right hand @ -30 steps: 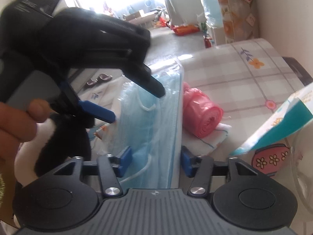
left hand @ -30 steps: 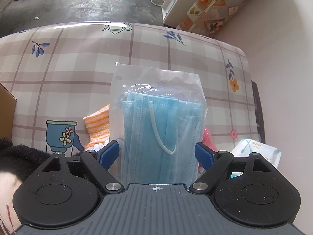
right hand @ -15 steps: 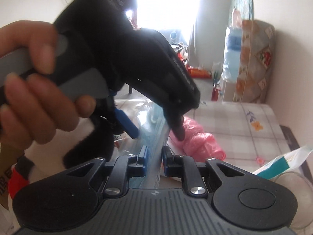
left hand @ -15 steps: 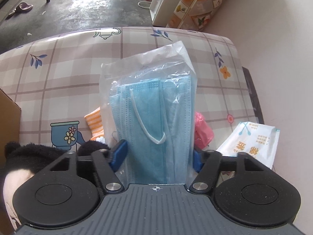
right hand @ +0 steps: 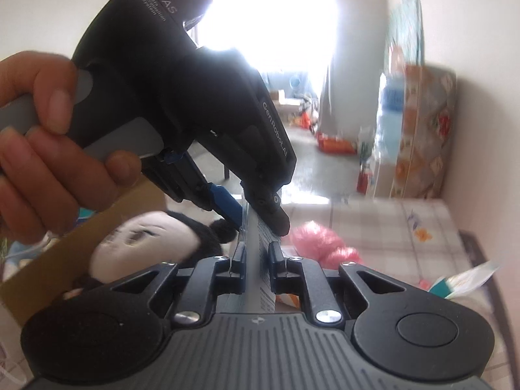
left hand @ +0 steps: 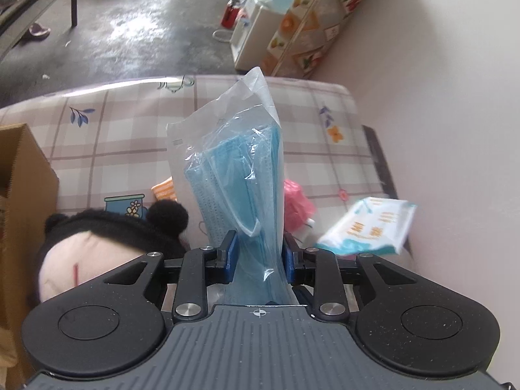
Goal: Organize soft objects
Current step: 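Lift the face mask bag with the left gripper and carry it toward the box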
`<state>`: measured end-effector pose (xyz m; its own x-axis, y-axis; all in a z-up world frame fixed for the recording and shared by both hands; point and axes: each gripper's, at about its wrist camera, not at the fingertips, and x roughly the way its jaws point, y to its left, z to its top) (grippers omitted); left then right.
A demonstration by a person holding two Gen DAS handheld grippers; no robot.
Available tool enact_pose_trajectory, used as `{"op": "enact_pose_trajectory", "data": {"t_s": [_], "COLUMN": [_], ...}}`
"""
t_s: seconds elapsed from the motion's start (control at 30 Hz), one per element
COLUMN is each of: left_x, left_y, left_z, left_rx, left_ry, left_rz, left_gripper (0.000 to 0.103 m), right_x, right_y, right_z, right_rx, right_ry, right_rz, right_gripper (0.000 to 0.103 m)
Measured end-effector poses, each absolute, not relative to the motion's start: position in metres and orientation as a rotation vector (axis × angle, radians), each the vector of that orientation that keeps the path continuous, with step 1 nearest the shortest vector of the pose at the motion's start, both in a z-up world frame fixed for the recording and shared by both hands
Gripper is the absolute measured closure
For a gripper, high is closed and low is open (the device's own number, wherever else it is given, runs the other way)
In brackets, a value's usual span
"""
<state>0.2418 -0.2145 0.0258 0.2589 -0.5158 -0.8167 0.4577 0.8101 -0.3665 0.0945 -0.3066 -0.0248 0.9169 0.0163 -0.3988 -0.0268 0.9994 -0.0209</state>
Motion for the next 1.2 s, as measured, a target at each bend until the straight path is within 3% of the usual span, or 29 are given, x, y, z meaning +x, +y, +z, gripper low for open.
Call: {"op": "enact_pose_trajectory", "data": {"t_s": [0.43,0.63,0.83,1.2], "left_x": [0.156,0.147,0.181,0.253], "left_y": [-0.082,-0.017,0.02,0.043], "left_z": [0.152,0.174,0.142,0.019], "left_rx": [-0.163,-0.206,-0.237,-0.348], "left_ry": [0.845,0.751,0.822,1.157], "left_rz": [-0.704,-0.622,-0.573,-0.668], "left_gripper": [0.076,0.076,0.076,0.076], "right_x": [0.019,0.029,0.065,0.115], "right_y": [-0.204,-0.157,-0.119,-0.083], "right_z": [0.084,0.114,0.101,0.02], "right_rx": [-0.226,-0.173,-0.078,-0.036], "right_ry": [0.167,0.148,0.247,0.441], "right_rz": [0.157,0.301,0.35,0.188], "right_gripper": [0.089,0.089,0.089,0.089]}}
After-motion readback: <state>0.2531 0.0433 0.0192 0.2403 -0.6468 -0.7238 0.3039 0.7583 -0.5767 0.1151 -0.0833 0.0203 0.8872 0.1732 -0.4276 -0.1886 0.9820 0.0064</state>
